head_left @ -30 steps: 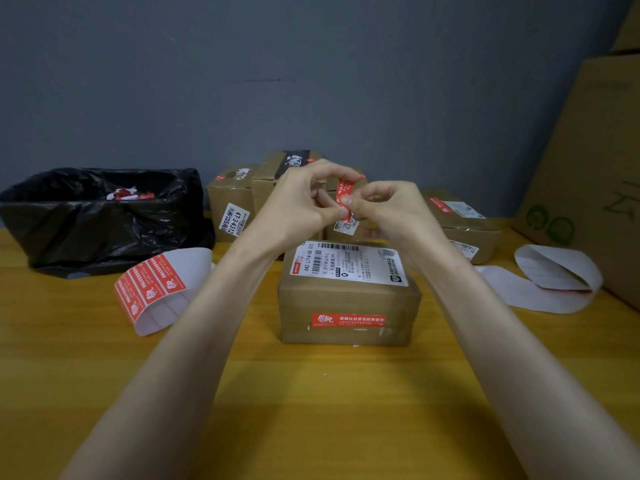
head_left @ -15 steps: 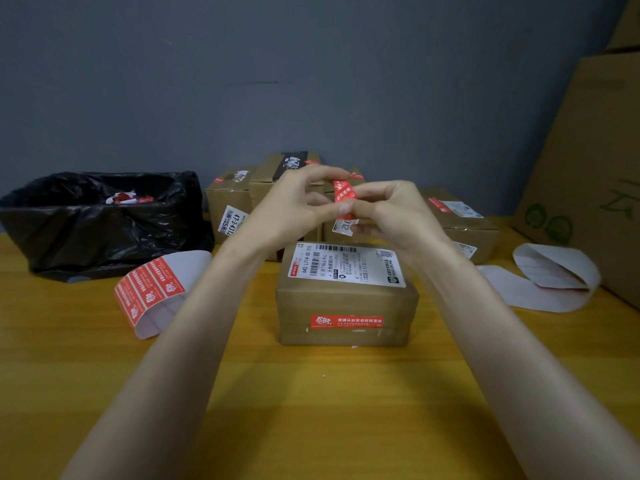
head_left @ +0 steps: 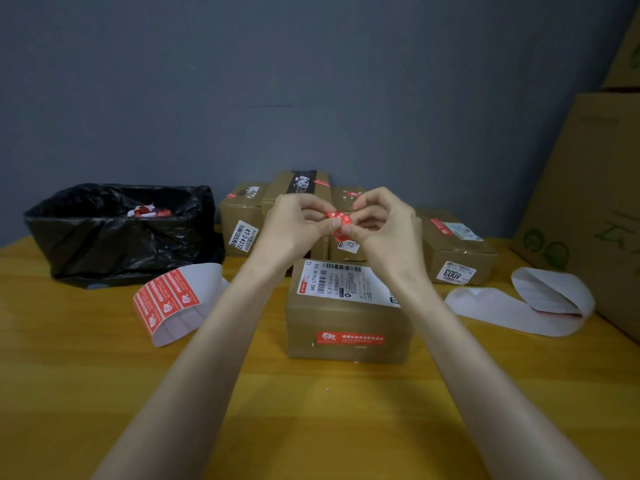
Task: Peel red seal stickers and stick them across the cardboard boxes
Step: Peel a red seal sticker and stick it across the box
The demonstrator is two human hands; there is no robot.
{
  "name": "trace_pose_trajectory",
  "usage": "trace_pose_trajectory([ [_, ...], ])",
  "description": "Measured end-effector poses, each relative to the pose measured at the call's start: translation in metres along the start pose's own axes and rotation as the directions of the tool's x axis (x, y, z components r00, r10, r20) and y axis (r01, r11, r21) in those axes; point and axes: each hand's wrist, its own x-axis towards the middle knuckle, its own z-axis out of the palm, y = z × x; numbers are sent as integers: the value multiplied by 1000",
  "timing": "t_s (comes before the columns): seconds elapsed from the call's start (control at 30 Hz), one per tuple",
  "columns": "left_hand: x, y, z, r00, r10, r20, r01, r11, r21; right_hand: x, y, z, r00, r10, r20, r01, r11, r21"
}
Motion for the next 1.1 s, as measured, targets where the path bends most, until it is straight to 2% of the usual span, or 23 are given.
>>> trace_pose_trajectory([
  [0.13, -3, -4, -14, 1000, 2, -10, -2, 1000, 31, -5, -3, 16, 999, -42, -10, 42, 998, -41],
  [0.3, 1, -14, -30, 996, 12, -88, -12, 1000, -6, 1, -11, 39, 999, 17, -39, -21, 994, -104],
  [0.43, 5, -18, -44, 991, 0, -132, -4, 1000, -30, 13, -18, 54, 987, 144, 66, -141, 989, -41],
  [0.53, 9, -21, -63, 988, 35, -151, -36, 999, -5, 21, -26, 69, 980, 157, 122, -155, 987, -32],
  [0.63, 14, -24, -83, 982, 8, -188, -10, 1000, -11, 28, -38, 88, 971, 170, 167, -177, 984, 27],
  [0.77, 18, -29, -110, 969, -29, -246, 31, 999, 7, 40, -50, 113, 946, 173, 274, -161, 985, -67],
  [0.9, 22, -36, -147, 942, -19, -335, 56, 993, 103, 48, -51, 142, 867, 236, 438, -208, 972, -113],
  [1.1, 36, -56, -195, 874, 40, -484, 166, 912, 376, 53, -54, 178, 857, 206, 472, -201, 978, -61],
])
